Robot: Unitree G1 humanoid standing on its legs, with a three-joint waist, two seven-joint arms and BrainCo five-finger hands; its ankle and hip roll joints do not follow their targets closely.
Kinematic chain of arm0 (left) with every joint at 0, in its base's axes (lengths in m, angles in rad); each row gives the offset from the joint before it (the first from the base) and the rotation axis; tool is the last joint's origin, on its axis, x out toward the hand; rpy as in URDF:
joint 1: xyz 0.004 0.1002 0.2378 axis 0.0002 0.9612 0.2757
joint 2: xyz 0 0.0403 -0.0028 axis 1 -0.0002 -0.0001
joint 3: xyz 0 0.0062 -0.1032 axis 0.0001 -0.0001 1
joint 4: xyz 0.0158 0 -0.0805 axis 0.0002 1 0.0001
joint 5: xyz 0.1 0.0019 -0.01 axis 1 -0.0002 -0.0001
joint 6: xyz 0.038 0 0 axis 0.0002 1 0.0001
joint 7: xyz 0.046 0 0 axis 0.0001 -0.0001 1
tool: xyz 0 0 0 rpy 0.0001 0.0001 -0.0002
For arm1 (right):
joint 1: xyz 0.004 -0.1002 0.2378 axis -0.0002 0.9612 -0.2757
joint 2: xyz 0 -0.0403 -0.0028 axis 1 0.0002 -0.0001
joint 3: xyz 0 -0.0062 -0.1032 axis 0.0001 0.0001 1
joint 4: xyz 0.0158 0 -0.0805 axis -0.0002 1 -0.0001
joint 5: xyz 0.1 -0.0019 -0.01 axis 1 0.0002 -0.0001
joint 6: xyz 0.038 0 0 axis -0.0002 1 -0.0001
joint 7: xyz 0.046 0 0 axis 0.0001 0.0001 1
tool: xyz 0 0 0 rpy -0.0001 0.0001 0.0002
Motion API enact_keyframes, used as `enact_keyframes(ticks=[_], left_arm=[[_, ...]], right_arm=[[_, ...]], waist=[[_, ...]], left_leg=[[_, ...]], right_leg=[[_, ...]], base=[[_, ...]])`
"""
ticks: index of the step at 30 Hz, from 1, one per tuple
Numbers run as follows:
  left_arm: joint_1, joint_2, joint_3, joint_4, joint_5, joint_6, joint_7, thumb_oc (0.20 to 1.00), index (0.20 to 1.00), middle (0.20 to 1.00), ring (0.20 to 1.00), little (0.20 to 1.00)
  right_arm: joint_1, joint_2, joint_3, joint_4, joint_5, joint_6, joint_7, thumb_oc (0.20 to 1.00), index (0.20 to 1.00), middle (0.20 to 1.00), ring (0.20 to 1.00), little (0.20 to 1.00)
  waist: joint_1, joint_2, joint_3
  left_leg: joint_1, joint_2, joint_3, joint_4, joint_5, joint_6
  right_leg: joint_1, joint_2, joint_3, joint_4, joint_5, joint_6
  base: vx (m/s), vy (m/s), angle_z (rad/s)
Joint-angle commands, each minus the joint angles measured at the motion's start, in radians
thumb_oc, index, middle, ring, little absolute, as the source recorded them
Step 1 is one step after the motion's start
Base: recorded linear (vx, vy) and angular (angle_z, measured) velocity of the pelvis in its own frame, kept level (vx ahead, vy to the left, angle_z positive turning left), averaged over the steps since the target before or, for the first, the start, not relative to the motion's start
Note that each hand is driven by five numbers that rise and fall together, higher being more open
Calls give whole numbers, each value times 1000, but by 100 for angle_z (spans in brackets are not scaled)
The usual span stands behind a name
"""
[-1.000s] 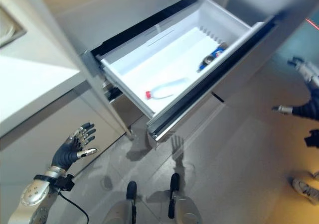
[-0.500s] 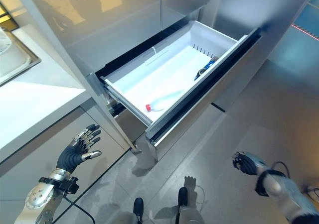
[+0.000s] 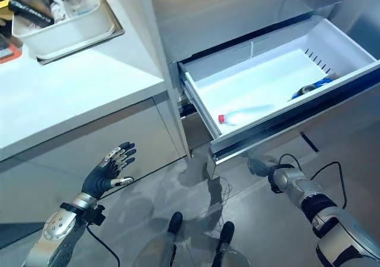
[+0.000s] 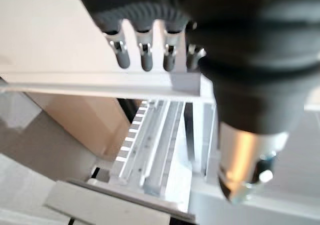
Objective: Take the drinks into the refrigerator
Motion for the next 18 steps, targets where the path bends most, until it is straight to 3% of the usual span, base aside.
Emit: enact_keyframes(ticks=[1,9,13,15,18], left_arm=[[-26,60,-36,-87,-46,-60,2,1000,1000,1000,1000,1000],[-35,72,-24,-89,-65,-65,12,1000,1000,1000,1000,1000],[-22,77,-3,-98,-68,-71,17,1000,1000,1000,1000,1000],[-17,76,1,-100,-69,-71,18,1000,1000,1000,1000,1000],[-10,85,15,-101,-72,-77,20,1000,1000,1000,1000,1000]], right_arm=[[-343,-13,-9,-70,86,-28,-110,200,200,200,200,200],[-542,-8,21,-67,143,-16,-149,200,200,200,200,200],[-626,-11,43,-53,146,-10,-161,200,200,200,200,200],[-641,-13,46,-48,151,-9,-166,200,200,200,200,200],[-718,-57,56,-21,171,-6,-195,200,200,200,200,200]], waist=[[69,-44,-14],[130,-47,-12],[146,-46,-12],[147,-50,-15],[156,-49,-19]], left_leg=[[4,-60,28,47,-54,61],[-9,-54,-27,17,-25,42],[-7,-52,-37,3,-15,37],[6,-46,-39,-5,-35,32],[-3,-46,-50,-23,-18,25]], right_leg=[[-18,-71,-21,222,-180,43],[-9,-70,-103,249,-210,31],[-10,-67,-117,251,-217,30],[-1,-63,-110,254,-246,32],[-1,-64,-137,249,-249,30]], base=[[11,-92,55],[21,-58,37],[38,-34,27],[88,-80,43],[-16,-21,43]])
